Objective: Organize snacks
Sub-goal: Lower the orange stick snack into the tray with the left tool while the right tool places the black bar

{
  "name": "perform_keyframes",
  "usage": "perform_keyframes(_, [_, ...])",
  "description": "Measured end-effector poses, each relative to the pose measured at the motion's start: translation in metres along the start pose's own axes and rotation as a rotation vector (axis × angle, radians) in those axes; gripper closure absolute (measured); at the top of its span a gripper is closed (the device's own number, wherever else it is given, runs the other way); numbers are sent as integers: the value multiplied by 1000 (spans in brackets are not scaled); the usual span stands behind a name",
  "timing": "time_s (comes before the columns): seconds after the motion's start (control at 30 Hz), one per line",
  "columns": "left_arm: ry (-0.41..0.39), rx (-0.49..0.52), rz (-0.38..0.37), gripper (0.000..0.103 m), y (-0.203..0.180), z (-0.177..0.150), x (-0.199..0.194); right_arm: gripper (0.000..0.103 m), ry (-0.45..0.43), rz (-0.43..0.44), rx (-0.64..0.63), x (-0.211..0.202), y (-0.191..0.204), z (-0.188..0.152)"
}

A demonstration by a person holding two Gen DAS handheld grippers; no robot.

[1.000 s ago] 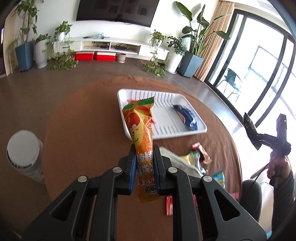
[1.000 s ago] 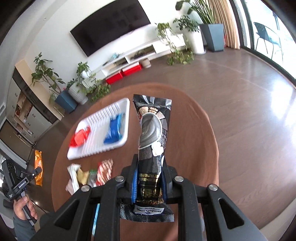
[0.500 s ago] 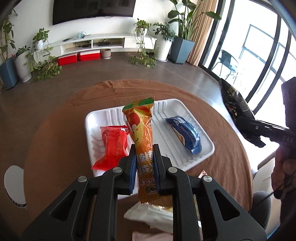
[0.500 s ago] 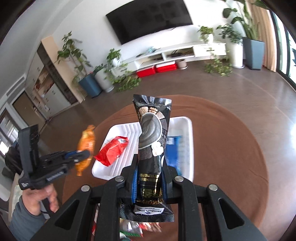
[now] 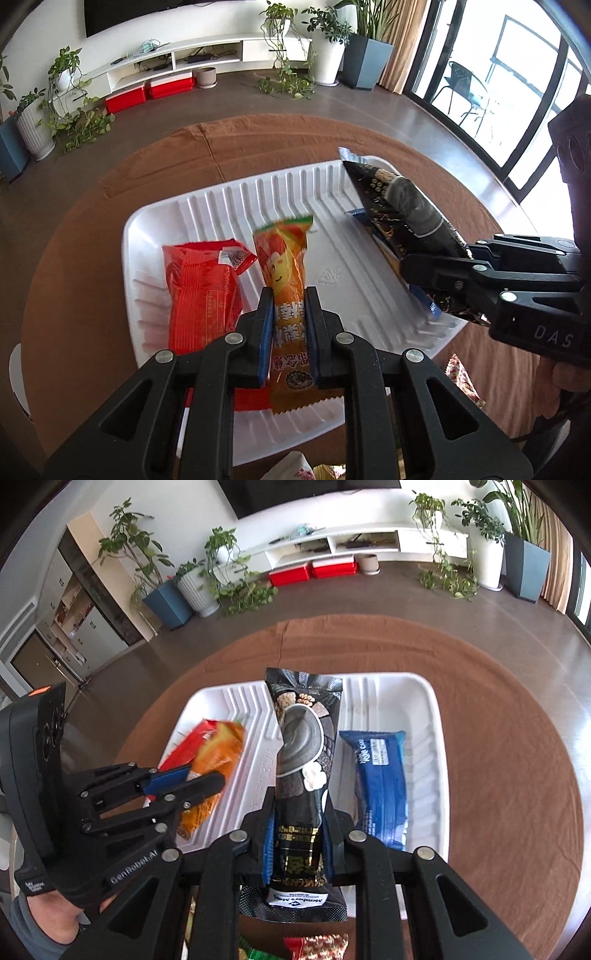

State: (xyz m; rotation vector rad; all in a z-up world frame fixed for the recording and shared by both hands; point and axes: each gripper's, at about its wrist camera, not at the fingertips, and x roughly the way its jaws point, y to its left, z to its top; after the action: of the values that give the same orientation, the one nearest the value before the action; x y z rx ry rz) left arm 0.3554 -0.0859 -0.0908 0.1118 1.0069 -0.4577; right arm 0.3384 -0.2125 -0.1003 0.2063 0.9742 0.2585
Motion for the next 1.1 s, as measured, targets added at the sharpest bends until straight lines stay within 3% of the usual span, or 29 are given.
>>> perform_keyframes(0.37, [24, 21, 11, 89, 3, 0, 29, 81, 59, -30, 14, 34, -7, -4])
perform_keyframes(0.6, [19, 25, 12, 88, 1, -4, 27, 77, 63, -28, -10, 38, -9, 1])
perform_keyframes(0.8, [3, 21, 33, 86, -1, -8, 12, 58, 35, -29, -26, 26, -5, -2])
perform_keyframes(0.87, [-14, 17, 43, 76, 1, -9, 4, 52, 13, -33, -47, 15, -4, -1])
perform_keyframes(0.93, [-44, 14, 46, 55, 0, -12, -12, 49, -12, -35, -56, 2, -5, -1])
perform_keyframes(0.97, [-58, 17, 47, 40, -1, -13, -19, 46, -28, -35, -58, -6, -6, -1])
perform_keyframes(1.1, [-113, 19, 64, 14, -4, -22, -54, 37, -100, -9, -37, -47, -14, -2])
